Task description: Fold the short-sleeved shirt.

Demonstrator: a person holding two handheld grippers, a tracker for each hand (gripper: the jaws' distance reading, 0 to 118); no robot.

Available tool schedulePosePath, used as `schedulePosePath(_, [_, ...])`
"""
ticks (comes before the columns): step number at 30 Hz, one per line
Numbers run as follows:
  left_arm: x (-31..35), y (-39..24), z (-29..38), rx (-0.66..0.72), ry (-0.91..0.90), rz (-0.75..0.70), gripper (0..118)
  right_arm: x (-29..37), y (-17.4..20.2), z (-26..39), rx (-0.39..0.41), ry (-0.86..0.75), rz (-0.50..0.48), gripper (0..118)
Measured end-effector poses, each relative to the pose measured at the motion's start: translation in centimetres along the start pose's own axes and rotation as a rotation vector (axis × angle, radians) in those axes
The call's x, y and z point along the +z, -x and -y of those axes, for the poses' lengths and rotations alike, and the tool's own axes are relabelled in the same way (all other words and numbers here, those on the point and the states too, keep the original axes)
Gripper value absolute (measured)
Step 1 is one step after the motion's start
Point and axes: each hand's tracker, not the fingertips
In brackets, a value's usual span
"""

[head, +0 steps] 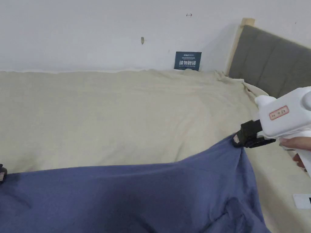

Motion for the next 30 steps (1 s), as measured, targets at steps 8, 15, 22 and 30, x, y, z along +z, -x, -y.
schedulePosePath(8, [8.8, 0.1, 8.2, 0.023, -0.023, 0.085, 3, 7.8, -2.1, 9.2, -0.07, -0.023, -0.079, 0])
schedulePosePath(15, [10.0, 0.6, 17.0, 0.081, 0.003, 0.168, 3, 8.7, -4.9, 20.0, -0.158, 0.06, -0.083, 0])
schedulePosePath(22, [6.5, -0.1, 22.4, 0.174, 0.102, 0.162, 4, 3.7, -6.7, 25.6, -0.244, 0.093, -0.044, 1])
schedulePosePath(30, [8.6, 1.4, 22.1, 0.126, 0.033, 0.033, 116, 6.4, -5.5, 26.1, -0.19, 0.034, 0.067, 108])
